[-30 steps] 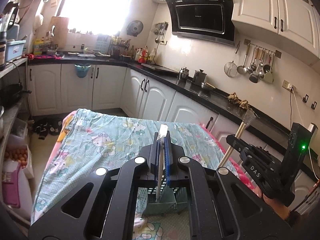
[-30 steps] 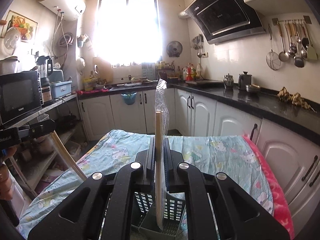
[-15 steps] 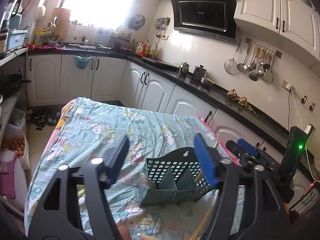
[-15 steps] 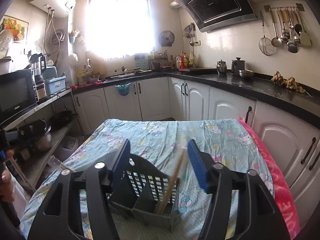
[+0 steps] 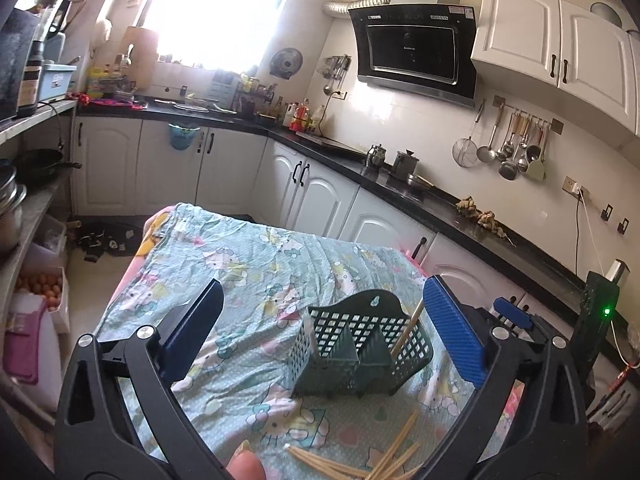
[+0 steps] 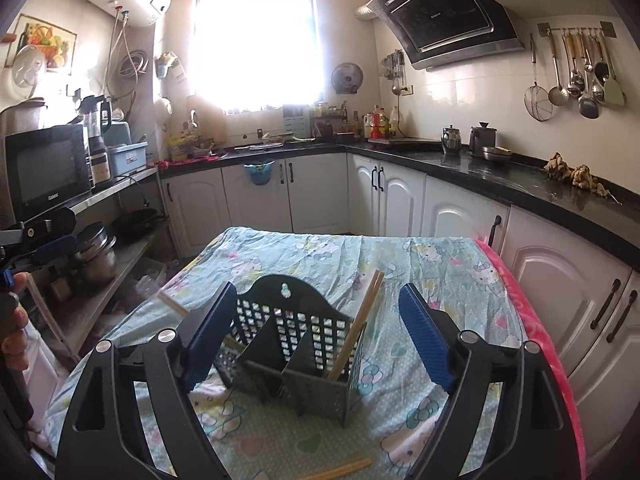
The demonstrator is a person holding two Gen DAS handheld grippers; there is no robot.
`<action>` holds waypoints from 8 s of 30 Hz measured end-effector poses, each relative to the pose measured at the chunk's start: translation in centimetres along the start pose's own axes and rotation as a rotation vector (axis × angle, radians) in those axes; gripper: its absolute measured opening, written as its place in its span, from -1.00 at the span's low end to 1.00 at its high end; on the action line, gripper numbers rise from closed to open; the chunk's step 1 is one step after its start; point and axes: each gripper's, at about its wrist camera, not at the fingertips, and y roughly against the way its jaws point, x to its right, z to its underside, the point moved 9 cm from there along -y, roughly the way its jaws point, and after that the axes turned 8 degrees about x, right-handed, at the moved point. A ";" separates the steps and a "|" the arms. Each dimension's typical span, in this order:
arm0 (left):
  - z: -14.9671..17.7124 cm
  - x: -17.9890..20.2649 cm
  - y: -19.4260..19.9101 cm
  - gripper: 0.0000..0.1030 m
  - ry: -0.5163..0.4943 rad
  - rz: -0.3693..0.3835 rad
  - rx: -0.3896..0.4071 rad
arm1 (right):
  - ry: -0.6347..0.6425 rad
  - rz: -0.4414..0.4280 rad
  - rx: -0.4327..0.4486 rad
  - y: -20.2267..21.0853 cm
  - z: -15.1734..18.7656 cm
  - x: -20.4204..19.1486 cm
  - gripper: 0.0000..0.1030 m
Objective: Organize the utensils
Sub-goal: 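Open the left tool over the caddy while the right tool releases its chopstick, then raise both open tools away from the caddy, then lower the left tool to the chopstick pile while the right tool reaches chopsticks, then close the left tool on a chopstick while the right tool grips another, then lift both held chopsticks and carry them above the green caddy, then open the left tool over the caddy while the right tool releases its chopstick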
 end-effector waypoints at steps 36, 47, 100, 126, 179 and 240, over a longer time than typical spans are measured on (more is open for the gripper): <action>9.4 -3.0 5.2 0.79 0.030 -0.097 -0.140 | 0.092 -0.023 -0.103 4.4 6.7 -2.9 0.73; 12.8 -2.6 3.9 0.79 0.021 -0.092 -0.214 | 0.084 0.030 -0.184 3.9 9.9 -1.4 0.73; 24.5 -3.7 -5.6 -0.38 0.247 -0.061 -0.601 | -0.242 0.092 -0.587 -5.0 20.9 4.9 0.26; 22.2 -7.1 -4.0 -0.92 0.399 -0.032 -0.524 | -0.346 0.050 -0.471 -4.5 16.6 5.8 -0.97; 2.6 6.8 0.9 -0.98 0.093 0.272 -0.149 | -0.037 -0.254 -0.026 5.7 -3.7 -6.4 -0.98; -0.1 9.1 -10.4 -0.66 -0.068 0.150 -0.021 | 0.073 -0.018 0.042 -4.0 -6.8 0.8 -0.75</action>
